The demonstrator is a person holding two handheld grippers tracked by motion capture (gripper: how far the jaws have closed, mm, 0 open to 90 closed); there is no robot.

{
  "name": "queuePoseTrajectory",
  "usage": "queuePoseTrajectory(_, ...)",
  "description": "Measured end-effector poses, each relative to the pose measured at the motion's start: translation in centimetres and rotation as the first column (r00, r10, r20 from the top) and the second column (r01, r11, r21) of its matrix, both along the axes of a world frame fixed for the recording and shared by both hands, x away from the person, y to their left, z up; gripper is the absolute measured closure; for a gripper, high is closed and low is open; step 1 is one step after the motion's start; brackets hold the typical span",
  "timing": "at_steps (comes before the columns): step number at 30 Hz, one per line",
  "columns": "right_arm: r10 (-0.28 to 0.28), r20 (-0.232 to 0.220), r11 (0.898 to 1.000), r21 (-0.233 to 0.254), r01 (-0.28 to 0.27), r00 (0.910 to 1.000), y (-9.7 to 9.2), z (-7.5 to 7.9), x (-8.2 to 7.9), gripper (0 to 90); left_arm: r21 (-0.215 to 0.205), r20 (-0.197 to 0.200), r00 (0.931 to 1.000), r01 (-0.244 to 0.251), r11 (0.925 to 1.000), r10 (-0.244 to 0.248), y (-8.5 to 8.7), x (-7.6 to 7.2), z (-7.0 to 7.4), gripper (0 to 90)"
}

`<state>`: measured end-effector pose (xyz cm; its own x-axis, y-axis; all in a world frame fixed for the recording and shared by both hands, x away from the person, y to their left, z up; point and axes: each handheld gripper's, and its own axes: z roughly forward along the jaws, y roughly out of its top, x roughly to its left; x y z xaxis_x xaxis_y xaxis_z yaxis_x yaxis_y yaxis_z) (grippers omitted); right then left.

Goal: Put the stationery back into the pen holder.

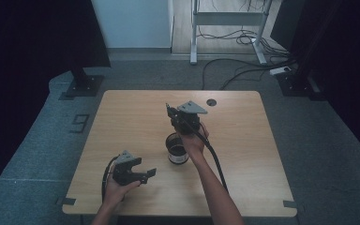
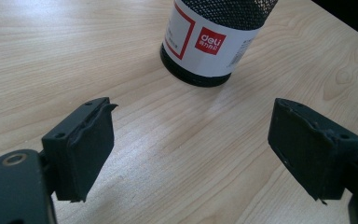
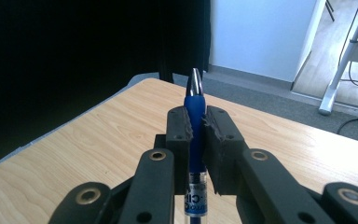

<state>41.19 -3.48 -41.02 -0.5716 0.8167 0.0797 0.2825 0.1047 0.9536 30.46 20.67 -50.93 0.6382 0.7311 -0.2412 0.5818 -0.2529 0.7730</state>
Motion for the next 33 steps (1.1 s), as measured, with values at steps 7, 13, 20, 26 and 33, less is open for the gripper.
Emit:
queuePoseTrajectory(7,0.004,-0.016,1.000,-0.015,-0.005,0.9999,0.4,-1.3,-0.2,78.3,0.007,-0.005,1.0000,0.004,1.0000,-0.004,-0.1,0.1,-0.2,14.5)
queuePoseTrajectory(13,0.004,-0.029,1.000,-0.025,-0.005,0.9996,0.5,-2.2,-0.2,78.4,0.015,-0.009,0.9999,0.007,0.9999,-0.007,-0.2,0.1,-0.3,14.6)
queuePoseTrajectory(20,0.006,-0.039,0.999,-0.041,-0.008,0.9992,0.1,-3.5,-0.7,78.1,0.024,-0.013,0.9998,0.013,0.9996,-0.012,-0.4,0.1,-0.4,14.5)
queuePoseTrajectory(26,-0.001,-0.057,0.998,-0.065,-0.003,0.9984,-0.4,-5.1,-1.4,77.8,0.029,-0.017,0.9997,0.017,0.9994,-0.017,-0.6,0.1,-0.6,14.6)
queuePoseTrajectory(33,-0.003,-0.060,0.995,-0.103,-0.004,0.9982,-0.7,-6.2,-2.3,77.6,0.039,-0.023,0.9994,0.025,0.9989,-0.024,-0.8,0.1,-0.8,14.6)
